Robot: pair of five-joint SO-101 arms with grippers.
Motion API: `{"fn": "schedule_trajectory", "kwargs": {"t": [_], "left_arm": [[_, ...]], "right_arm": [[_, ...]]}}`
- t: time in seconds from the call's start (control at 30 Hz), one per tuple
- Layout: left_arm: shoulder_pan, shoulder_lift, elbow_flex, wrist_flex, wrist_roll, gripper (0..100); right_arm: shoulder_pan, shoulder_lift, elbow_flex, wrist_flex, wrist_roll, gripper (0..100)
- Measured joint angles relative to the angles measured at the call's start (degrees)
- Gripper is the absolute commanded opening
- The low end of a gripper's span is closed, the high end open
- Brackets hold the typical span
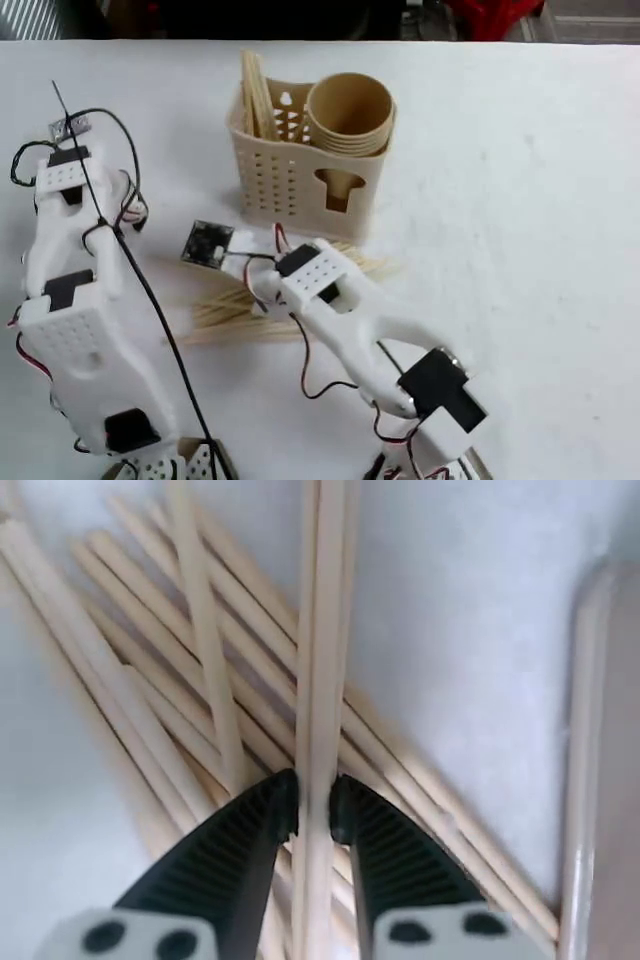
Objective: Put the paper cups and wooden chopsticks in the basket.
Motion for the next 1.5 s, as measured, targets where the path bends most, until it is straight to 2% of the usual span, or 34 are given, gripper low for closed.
{"fn": "schedule_trajectory", "kwargs": {"t": [0.23,0.37,0.47,0.8,1.1,1.3,1.43,1.5], "left_arm": [[0.0,0.0,0.0,0.0,0.0,11],[0.0,0.0,0.0,0.0,0.0,11],[0.0,0.0,0.0,0.0,0.0,11],[0.0,0.0,0.0,0.0,-0.09,11],[0.0,0.0,0.0,0.0,-0.09,11],[0.0,0.0,0.0,0.0,-0.09,11],[0.0,0.0,0.0,0.0,-0.09,11],[0.0,0.0,0.0,0.0,-0.09,11]], "right_arm": [[1.49,-6.33,0.35,9.58,-0.09,1.6],[5.1,-10.11,0.35,13.36,0.0,1.7],[7.21,-11.52,0.53,13.89,0.0,2.0],[7.38,-13.45,0.79,13.71,-0.44,1.7],[7.38,-35.16,0.88,13.71,-9.05,1.7],[7.38,-41.14,-14.77,12.84,-11.69,1.7],[7.65,-35.96,-27.6,4.92,-18.46,2.1],[8.0,-31.38,-31.21,-1.14,-19.16,1.8]]}}
